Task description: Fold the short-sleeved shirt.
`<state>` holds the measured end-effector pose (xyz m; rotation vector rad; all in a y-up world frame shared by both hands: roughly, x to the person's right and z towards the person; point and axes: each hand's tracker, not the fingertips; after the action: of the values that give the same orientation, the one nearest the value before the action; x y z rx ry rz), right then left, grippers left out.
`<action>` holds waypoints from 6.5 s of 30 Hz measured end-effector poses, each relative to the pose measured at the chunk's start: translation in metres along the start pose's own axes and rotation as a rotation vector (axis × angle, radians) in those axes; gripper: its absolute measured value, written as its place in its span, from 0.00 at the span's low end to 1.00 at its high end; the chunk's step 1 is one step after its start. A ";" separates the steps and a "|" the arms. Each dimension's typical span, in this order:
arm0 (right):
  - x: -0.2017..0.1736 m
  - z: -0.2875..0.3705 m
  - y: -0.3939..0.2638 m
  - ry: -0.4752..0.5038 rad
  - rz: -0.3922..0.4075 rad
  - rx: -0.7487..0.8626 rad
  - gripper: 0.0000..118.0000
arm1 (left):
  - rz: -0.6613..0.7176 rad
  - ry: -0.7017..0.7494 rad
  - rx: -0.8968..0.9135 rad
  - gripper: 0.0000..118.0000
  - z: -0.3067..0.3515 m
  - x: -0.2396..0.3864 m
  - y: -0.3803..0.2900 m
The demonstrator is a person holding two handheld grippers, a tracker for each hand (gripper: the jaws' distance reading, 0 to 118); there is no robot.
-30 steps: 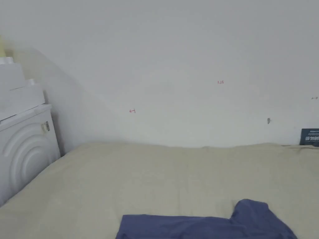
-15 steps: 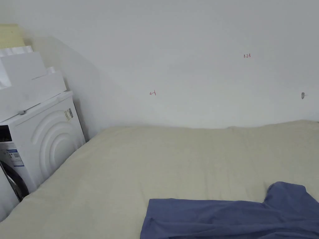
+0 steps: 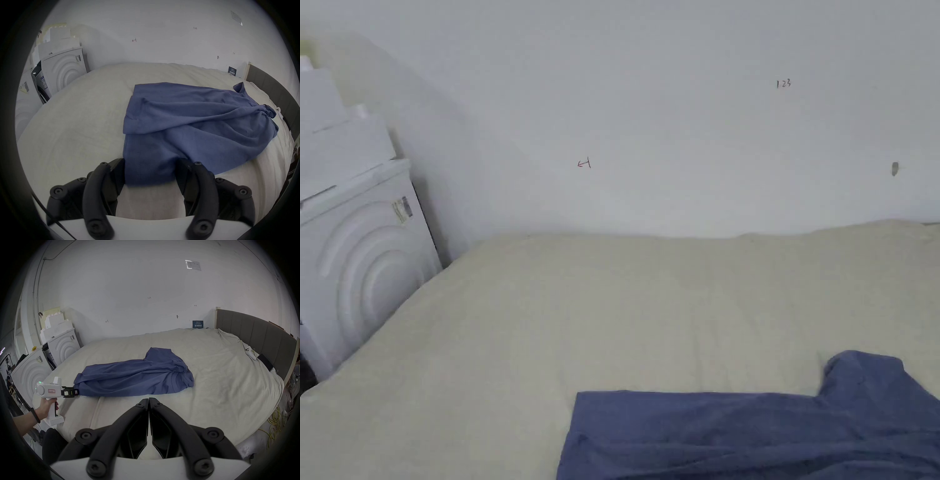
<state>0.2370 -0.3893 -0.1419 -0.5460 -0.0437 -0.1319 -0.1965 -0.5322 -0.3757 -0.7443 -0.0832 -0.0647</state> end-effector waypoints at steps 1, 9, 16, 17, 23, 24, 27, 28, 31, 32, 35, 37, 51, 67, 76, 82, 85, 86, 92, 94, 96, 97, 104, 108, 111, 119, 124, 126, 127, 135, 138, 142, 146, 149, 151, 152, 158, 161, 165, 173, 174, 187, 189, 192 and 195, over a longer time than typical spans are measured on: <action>0.000 -0.002 0.000 0.000 0.002 -0.006 0.01 | 0.005 -0.002 -0.009 0.41 0.002 0.002 0.004; 0.014 -0.023 -0.003 0.016 -0.036 -0.027 0.10 | 0.008 -0.032 -0.029 0.06 -0.007 0.009 0.005; 0.070 -0.129 0.005 -0.088 -0.159 -0.063 0.65 | 0.006 -0.045 -0.033 0.06 -0.006 0.006 0.005; 0.079 -0.146 0.006 -0.111 -0.204 -0.066 0.66 | 0.002 -0.044 -0.035 0.06 -0.006 0.007 0.005; 0.117 -0.242 0.004 -0.236 -0.297 -0.183 0.63 | 0.002 -0.041 -0.038 0.06 -0.006 0.007 0.006; 0.119 -0.252 0.001 -0.229 -0.286 -0.192 0.53 | 0.001 -0.041 -0.037 0.06 -0.006 0.007 0.006; 0.113 -0.250 -0.002 -0.196 -0.262 -0.156 0.06 | 0.001 -0.040 -0.035 0.06 -0.006 0.007 0.006; 0.110 -0.248 0.001 -0.214 -0.244 -0.180 0.05 | 0.002 -0.041 -0.034 0.06 -0.005 0.006 0.006; 0.121 -0.239 0.006 -0.168 -0.303 -0.151 0.04 | 0.076 -0.080 -0.021 0.06 0.005 -0.003 0.012; 0.124 -0.234 0.008 -0.148 -0.327 -0.136 0.04 | 0.118 -0.101 -0.025 0.05 0.010 -0.007 0.013; 0.128 -0.213 0.016 -0.165 -0.309 -0.118 0.04 | 0.154 -0.106 0.007 0.05 0.032 -0.020 0.010; 0.125 -0.195 0.017 -0.174 -0.289 -0.108 0.04 | 0.164 -0.116 0.037 0.04 0.050 -0.023 0.008; 0.113 -0.074 -0.045 -0.215 -0.206 -0.170 0.04 | 0.109 -0.160 -0.055 0.04 0.161 -0.020 -0.083; 0.059 0.031 0.028 -0.220 0.174 0.268 0.64 | 0.044 0.014 0.393 0.73 0.274 -0.029 0.003; -0.001 0.050 0.067 -0.054 0.129 0.333 0.66 | -0.059 -0.086 0.592 0.73 0.319 0.037 0.042; -0.018 0.048 0.053 -0.004 0.163 0.280 0.63 | -0.077 -0.107 0.581 0.63 0.318 0.052 0.031; -0.022 0.045 0.043 0.002 0.187 0.249 0.24 | -0.066 -0.114 0.547 0.13 0.313 0.051 0.025; -0.023 0.044 0.040 -0.005 0.191 0.251 0.10 | -0.060 -0.118 0.539 0.06 0.313 0.050 0.023; -0.024 0.043 0.035 0.018 0.171 0.236 0.01 | -0.043 -0.105 0.506 0.00 0.309 0.044 0.014; -0.023 0.042 0.035 0.016 0.172 0.247 0.01 | -0.041 -0.099 0.506 0.00 0.307 0.043 0.013; -0.023 0.041 0.037 0.020 0.167 0.236 0.01 | -0.045 -0.094 0.496 0.00 0.307 0.044 0.013; -0.023 0.041 0.036 0.022 0.161 0.243 0.01 | -0.046 -0.090 0.496 0.00 0.306 0.044 0.012; -0.023 0.038 0.035 0.032 0.149 0.231 0.01 | -0.038 -0.103 0.465 0.00 0.302 0.045 0.007; -0.022 0.037 0.032 0.044 0.118 0.223 0.01 | -0.049 -0.102 0.453 0.00 0.298 0.047 0.007; -0.022 0.035 0.030 0.043 0.114 0.211 0.01 | -0.038 -0.108 0.434 0.00 0.290 0.043 0.009; -0.022 0.024 0.014 0.067 0.098 0.138 0.01 | 0.035 -0.122 0.160 0.62 0.187 0.008 0.035; -0.015 0.009 0.003 0.053 0.092 0.071 0.01 | 0.072 -0.074 -0.032 0.67 0.081 -0.011 0.059; -0.010 0.002 0.001 0.043 0.083 0.045 0.01 | 0.075 -0.075 -0.094 0.67 0.047 -0.012 0.066; -0.008 -0.002 0.000 0.032 0.079 0.029 0.01 | 0.067 -0.087 -0.122 0.67 0.032 -0.010 0.067; 0.014 -0.020 -0.006 -0.012 0.026 -0.046 0.01 | 0.090 -0.078 -0.239 0.67 -0.048 -0.008 0.069; 0.021 -0.024 -0.010 -0.035 -0.003 -0.070 0.01 | -0.026 -0.021 -0.239 0.63 -0.042 0.005 0.072; 0.033 -0.036 -0.010 -0.023 -0.040 -0.085 0.03 | -0.156 -0.029 -0.230 0.04 -0.037 0.027 0.066; 0.051 -0.059 0.016 -0.056 -0.007 -0.080 0.29 | -0.119 -0.040 -0.239 0.04 -0.044 0.025 0.063; 0.082 -0.108 0.048 -0.078 0.024 -0.146 0.67 | -0.094 -0.064 -0.247 0.04 -0.043 0.016 0.066; 0.109 -0.152 0.066 -0.086 -0.018 -0.228 0.69 | -0.067 -0.082 -0.246 0.04 -0.044 0.012 0.066; 0.126 -0.175 0.073 -0.104 -0.053 -0.255 0.69 | -0.035 -0.090 -0.251 0.04 -0.045 0.009 0.066; 0.156 -0.282 0.083 -0.152 -0.055 -0.480 0.68 | 0.020 -0.091 -0.302 0.04 -0.051 0.008 0.073; 0.146 -0.307 0.065 -0.156 0.023 -0.594 0.65 | 0.012 -0.087 -0.314 0.04 -0.052 0.009 0.076; 0.132 -0.295 0.067 -0.116 0.037 -0.533 0.53 | 0.009 -0.092 -0.319 0.04 -0.047 0.012 0.078; 0.135 -0.268 0.073 -0.008 -0.028 -0.451 0.02 | -0.005 -0.141 -0.208 0.04 -0.021 0.001 0.076; 0.137 -0.255 0.075 0.015 -0.038 -0.418 0.02 | 0.020 -0.161 -0.182 0.04 -0.008 -0.003 0.075; 0.150 -0.048 -0.006 0.082 -0.188 -0.254 0.02 | 0.175 -0.409 -0.057 0.04 0.153 -0.063 -0.042; 0.145 -0.044 -0.022 0.070 -0.235 -0.285 0.02 | 0.169 -0.392 -0.090 0.04 0.150 -0.062 -0.060; 0.143 -0.058 -0.039 0.051 -0.249 -0.323 0.02 | 0.181 -0.400 -0.146 0.04 0.136 -0.061 -0.077; 0.141 -0.072 -0.049 0.021 -0.228 -0.373 0.02 | 0.197 -0.395 -0.169 0.03 0.128 -0.060 -0.083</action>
<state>0.3701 -0.4838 -0.1676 -0.9119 -0.0616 -0.3733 -0.2699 -0.5044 -0.2318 -0.9238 -0.3836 0.2673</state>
